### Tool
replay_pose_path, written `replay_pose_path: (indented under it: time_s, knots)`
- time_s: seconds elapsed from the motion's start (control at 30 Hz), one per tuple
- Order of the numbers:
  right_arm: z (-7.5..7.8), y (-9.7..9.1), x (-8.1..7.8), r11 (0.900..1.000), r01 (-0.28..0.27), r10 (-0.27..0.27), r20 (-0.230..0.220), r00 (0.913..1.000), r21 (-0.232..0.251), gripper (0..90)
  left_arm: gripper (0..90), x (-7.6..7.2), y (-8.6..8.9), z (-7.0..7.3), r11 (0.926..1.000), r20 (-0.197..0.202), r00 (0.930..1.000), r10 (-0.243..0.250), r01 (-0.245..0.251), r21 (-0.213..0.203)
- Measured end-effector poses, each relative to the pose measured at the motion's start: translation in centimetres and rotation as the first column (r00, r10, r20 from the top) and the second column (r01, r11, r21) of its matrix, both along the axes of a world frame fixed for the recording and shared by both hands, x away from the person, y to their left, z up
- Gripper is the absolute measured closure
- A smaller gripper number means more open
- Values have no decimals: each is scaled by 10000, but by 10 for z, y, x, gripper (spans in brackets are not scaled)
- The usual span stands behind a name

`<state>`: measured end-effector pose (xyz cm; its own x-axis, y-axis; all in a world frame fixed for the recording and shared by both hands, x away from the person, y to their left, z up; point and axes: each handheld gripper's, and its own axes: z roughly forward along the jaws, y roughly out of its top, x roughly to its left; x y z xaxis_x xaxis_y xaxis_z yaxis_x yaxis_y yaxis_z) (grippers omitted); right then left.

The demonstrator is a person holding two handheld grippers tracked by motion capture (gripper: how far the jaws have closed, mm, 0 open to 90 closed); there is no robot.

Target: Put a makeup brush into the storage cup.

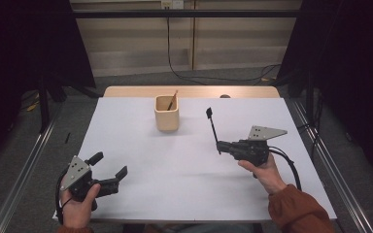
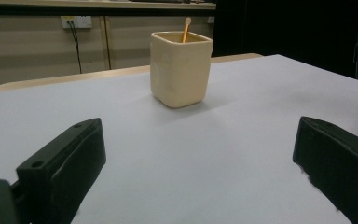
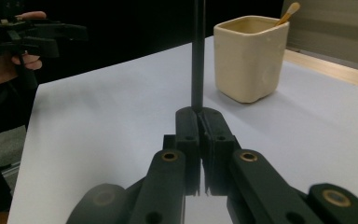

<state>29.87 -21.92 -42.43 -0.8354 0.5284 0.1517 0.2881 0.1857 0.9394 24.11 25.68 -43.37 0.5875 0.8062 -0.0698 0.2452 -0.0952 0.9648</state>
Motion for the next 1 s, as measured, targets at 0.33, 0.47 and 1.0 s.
replay_pose_path:
  time_s: [0.33, 0.47, 1.0]
  knots:
    - [2, 27, -6, 9985, -541, 541, -32, 9985, 119, 866, 23, -1, -1, 0, 10000, 10, 10000, -25, 25, -8]
    - [3, 34, -8, 9976, -586, 587, -14, 9983, 357, 866, 24, -1, -1, 1, 10000, 5, 10000, -65, 65, 10]
    - [0, 45, -12, 9968, -737, 739, -38, 9973, 310, 866, 23, -3, -8, 4, 9992, 131, 9991, -401, 401, -7]
